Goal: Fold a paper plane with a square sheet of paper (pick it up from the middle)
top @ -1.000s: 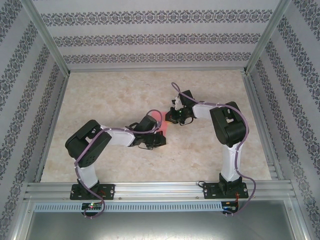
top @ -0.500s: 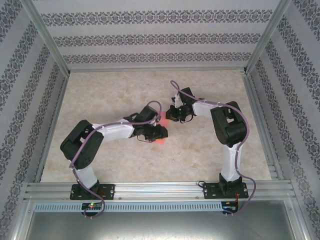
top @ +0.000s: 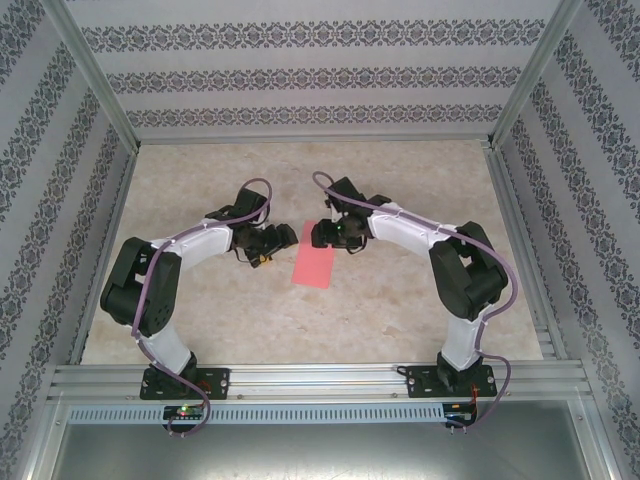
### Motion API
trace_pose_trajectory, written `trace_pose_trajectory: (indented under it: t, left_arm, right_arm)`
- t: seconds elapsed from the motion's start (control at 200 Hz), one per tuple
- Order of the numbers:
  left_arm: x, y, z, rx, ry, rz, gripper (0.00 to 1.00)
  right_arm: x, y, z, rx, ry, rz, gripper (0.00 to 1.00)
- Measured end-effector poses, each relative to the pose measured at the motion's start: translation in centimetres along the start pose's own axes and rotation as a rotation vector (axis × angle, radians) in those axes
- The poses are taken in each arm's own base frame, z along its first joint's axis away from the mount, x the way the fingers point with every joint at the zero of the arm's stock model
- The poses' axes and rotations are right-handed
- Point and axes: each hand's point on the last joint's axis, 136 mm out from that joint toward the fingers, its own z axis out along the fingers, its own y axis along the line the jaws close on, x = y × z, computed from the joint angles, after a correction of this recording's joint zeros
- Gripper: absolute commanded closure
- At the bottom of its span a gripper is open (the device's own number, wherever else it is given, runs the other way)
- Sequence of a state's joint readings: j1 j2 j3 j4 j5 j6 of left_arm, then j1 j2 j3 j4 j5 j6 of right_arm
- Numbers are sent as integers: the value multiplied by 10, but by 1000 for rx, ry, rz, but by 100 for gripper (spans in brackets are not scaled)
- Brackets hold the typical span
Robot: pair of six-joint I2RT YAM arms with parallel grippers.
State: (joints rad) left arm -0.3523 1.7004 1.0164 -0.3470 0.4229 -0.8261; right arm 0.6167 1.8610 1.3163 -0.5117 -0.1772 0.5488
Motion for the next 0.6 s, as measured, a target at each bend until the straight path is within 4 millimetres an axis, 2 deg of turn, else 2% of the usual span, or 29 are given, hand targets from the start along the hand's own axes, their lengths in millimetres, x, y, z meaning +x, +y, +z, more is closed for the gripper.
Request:
trace_pose_trajectory:
  t: [0.15, 0.29, 0.445, 0.6]
  left_arm:
    - [-12, 27, -8, -32, -33, -78, 5]
    - [-25, 51, -19, -62, -76, -147, 1]
    - [-31, 64, -32, -74, -116, -182, 0]
    - [-31, 69, -33, -78, -119, -196, 0]
  right_arm:
    - [13, 23, 4, 77, 11, -104, 20]
    - [36, 44, 18, 148, 52, -211, 14]
    - [61, 47, 33, 215, 116, -264, 9]
    - [71, 39, 43, 254, 164, -268, 8]
